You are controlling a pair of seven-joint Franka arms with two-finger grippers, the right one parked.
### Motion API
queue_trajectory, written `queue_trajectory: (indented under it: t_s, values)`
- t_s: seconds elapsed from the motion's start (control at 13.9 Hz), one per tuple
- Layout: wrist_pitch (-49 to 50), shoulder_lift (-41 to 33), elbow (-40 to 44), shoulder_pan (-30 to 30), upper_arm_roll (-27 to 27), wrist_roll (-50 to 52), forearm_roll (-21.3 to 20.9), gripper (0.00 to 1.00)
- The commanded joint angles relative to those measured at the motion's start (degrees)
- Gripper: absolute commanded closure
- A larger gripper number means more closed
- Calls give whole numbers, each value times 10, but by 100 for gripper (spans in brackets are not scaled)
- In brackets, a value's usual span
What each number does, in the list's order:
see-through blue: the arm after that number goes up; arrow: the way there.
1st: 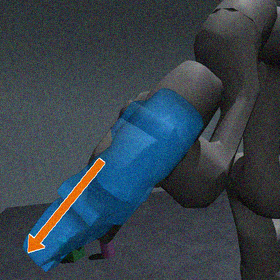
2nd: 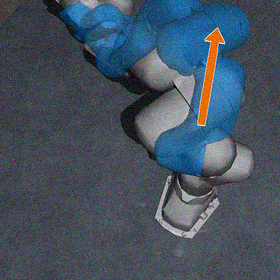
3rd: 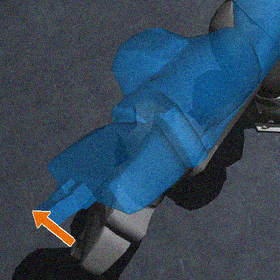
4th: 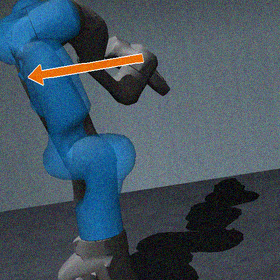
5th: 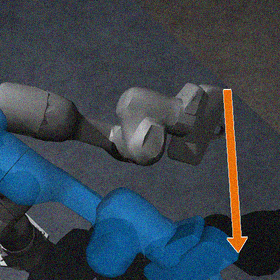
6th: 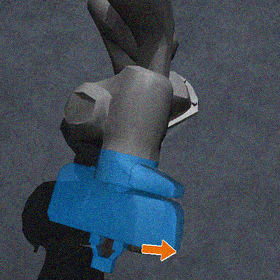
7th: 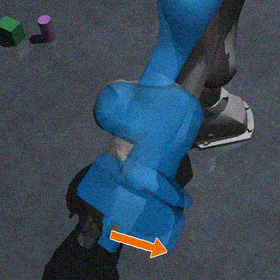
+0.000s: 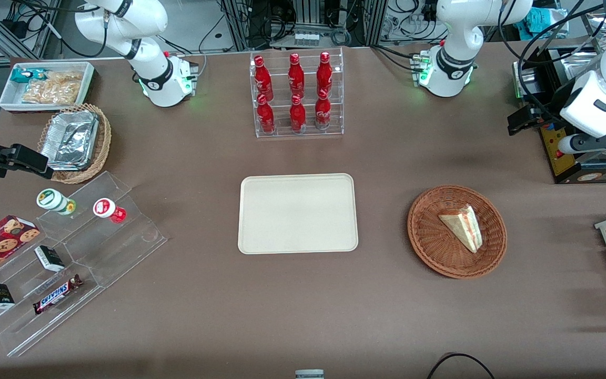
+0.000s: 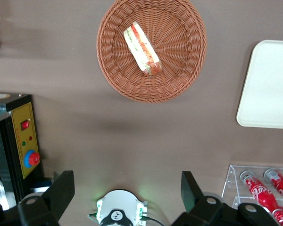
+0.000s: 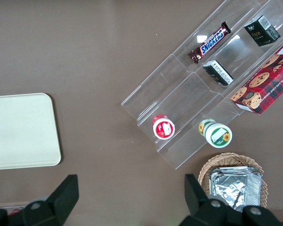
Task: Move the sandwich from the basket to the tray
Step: 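Move the left gripper over the wicker basket toward the sandwich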
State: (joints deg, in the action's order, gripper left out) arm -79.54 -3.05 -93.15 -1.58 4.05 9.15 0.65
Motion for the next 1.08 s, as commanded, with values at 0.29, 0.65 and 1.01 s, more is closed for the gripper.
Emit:
queue_trajectory:
  t_s: [0.29,0.65,1.01]
  values:
    - [-47,20,-30,-6,-9,-29,0,0]
    - [-215,58,-155,-6,-10,-26,-6,0]
    - [-461,52,-323,7,-11,72,-2,0]
